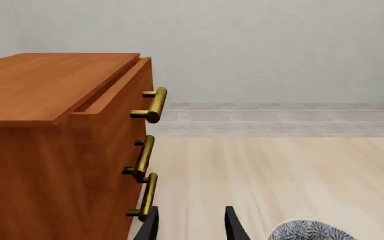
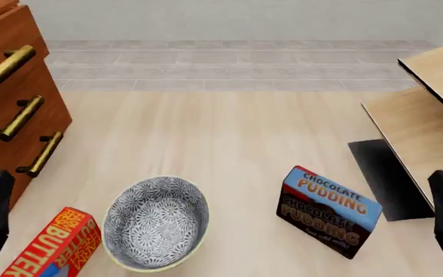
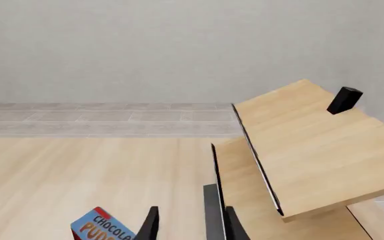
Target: Close the top drawer of the cabinet and put the bowl on top of it.
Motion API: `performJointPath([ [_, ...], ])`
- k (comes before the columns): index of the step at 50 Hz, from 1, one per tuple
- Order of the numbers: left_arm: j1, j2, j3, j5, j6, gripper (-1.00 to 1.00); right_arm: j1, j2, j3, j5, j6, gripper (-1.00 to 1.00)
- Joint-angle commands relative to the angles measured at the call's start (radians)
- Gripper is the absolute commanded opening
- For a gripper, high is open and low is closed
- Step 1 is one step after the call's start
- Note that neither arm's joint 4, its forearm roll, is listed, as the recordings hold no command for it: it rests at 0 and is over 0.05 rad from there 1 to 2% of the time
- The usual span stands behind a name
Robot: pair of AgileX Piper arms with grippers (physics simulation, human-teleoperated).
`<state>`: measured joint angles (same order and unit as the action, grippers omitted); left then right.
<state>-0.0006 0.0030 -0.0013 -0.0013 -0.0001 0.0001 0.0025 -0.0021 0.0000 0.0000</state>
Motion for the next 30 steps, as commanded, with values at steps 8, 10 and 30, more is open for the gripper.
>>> performJointPath([
  [8,0.001,0.008,-0.002,-0.006,0.000,1.00,0.000,0.002,-0.013,0.011,0.000,1.00],
  [10,0.001,0.009,-0.002,-0.006,0.000,1.00,0.000,0.002,-0.013,0.011,0.000,1.00],
  [30,0.022,0.045,-0.014,-0.019,-0.070,1.00,0.000,0.002,-0.015,0.014,0.000,1.00],
])
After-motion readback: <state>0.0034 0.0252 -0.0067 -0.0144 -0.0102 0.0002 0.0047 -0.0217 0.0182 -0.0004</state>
